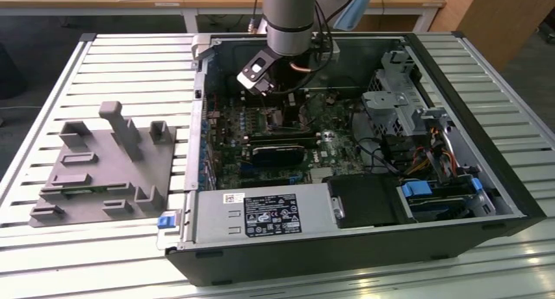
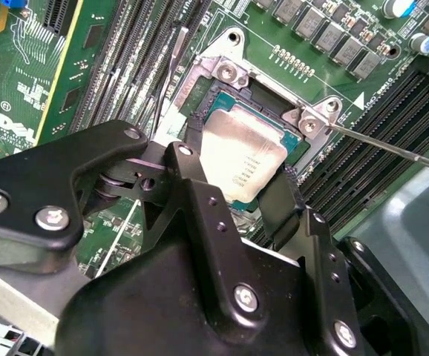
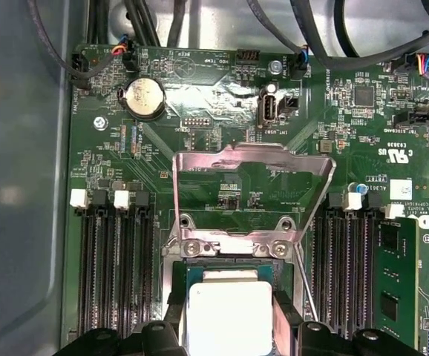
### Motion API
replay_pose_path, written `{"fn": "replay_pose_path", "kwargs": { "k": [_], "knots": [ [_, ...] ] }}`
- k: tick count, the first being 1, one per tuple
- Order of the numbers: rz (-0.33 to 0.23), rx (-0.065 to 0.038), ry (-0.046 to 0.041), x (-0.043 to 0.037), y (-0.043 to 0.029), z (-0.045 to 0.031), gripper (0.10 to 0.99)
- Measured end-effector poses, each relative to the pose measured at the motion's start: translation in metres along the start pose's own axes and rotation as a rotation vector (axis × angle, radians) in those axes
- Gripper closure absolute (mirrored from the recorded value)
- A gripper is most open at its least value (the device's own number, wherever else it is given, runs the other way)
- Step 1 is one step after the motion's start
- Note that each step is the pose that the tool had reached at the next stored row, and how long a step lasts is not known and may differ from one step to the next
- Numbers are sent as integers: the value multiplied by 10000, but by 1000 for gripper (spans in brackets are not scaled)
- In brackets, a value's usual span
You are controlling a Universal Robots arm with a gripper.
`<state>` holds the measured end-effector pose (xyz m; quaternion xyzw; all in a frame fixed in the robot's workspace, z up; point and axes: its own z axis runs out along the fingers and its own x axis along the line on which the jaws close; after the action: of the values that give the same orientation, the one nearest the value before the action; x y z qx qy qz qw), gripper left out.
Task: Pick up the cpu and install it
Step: 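Place the cpu into insertion slot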
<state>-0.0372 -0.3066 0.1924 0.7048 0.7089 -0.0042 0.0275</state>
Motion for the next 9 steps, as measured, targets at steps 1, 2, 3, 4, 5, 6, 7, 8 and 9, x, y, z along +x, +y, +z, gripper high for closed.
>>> {"fn": "replay_pose_path", "kwargs": {
  "k": [1, 2, 3, 4, 5, 6, 7, 8, 9],
  "knots": [
    [8, 1, -1, 0, 0, 1, 522],
    [10, 1, 0, -1, 0, 2, 522],
    [10, 1, 0, 0, 1, 2, 522],
    [10, 1, 0, 0, 1, 3, 522],
    [10, -1, 2, 0, 0, 3, 522],
    [9, -1, 1, 0, 0, 0, 522],
    [9, -1, 3, 0, 0, -3, 522],
    [11, -1, 3, -1, 0, -7, 533],
    [10, 0, 1, -1, 0, -12, 533]
  ]
}}
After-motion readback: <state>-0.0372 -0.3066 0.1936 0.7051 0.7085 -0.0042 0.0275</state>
